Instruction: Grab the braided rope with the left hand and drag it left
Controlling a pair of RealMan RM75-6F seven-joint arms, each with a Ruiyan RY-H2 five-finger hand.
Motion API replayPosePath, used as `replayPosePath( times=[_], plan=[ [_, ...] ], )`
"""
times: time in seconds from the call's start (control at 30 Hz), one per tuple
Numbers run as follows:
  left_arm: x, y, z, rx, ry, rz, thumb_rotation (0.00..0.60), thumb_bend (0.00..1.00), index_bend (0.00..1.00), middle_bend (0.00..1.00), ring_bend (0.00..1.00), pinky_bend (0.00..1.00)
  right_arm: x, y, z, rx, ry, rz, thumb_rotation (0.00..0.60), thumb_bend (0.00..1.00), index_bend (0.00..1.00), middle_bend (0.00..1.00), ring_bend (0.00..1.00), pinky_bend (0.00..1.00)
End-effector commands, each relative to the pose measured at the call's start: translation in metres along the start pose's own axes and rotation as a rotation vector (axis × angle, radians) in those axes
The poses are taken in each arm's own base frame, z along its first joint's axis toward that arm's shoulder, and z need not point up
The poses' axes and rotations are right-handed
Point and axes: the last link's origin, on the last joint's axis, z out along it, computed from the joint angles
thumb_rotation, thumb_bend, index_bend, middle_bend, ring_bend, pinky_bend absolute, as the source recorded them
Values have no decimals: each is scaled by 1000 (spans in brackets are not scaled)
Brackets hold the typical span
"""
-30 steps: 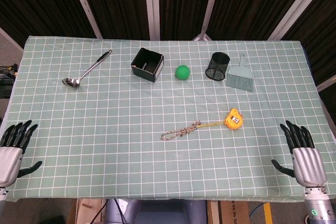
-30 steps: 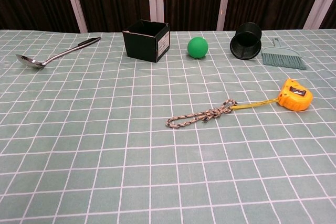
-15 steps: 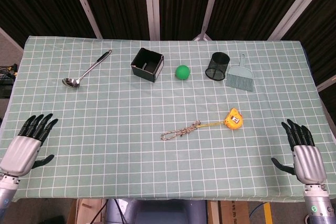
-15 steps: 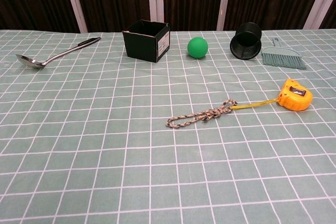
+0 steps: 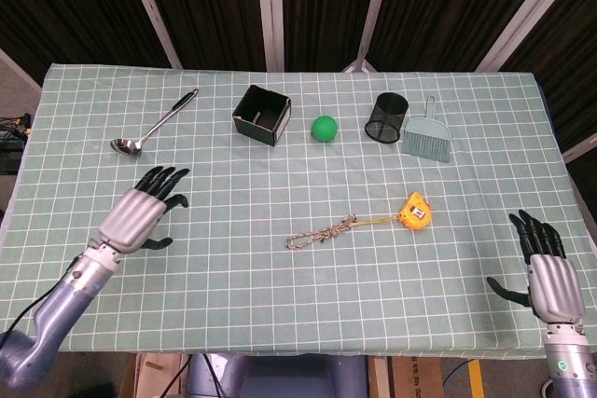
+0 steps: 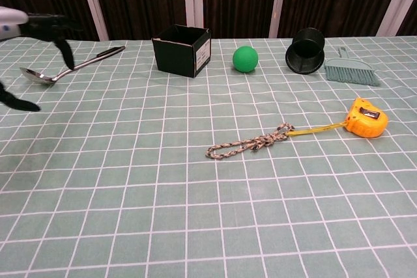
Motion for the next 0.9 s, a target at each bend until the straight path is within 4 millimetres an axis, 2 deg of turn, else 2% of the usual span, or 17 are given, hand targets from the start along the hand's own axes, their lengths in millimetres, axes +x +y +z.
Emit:
replayPosePath(
  times=[0.03, 0.13, 0.33, 0.57, 0.9],
  plan=[
    [-4, 33, 41, -62, -17, 5, 600, 190, 423, 27, 0, 0, 1, 1, 0, -9, -1, 8, 600, 193, 0, 0, 0, 0],
    [-11, 51, 60, -85, -36, 7, 600, 204, 436, 31, 0, 0, 1, 2, 0, -17, -4, 19, 600, 192, 0, 0, 0, 0],
    [-29, 88, 84, -132, -78, -2, 600, 209, 453, 42, 0, 0, 3, 2, 1, -37, -8, 53, 600, 193, 0, 0, 0, 0],
    [-49, 119, 99, -154, -103, 10, 600, 257, 489, 59, 0, 0, 4, 4, 2, -56, -19, 82, 600, 193, 0, 0, 0, 0],
    [-71, 150, 114, -168, -151, 11, 600, 327, 499, 63, 0, 0, 4, 3, 2, -67, -34, 115, 600, 193, 0, 0, 0, 0]
  ],
)
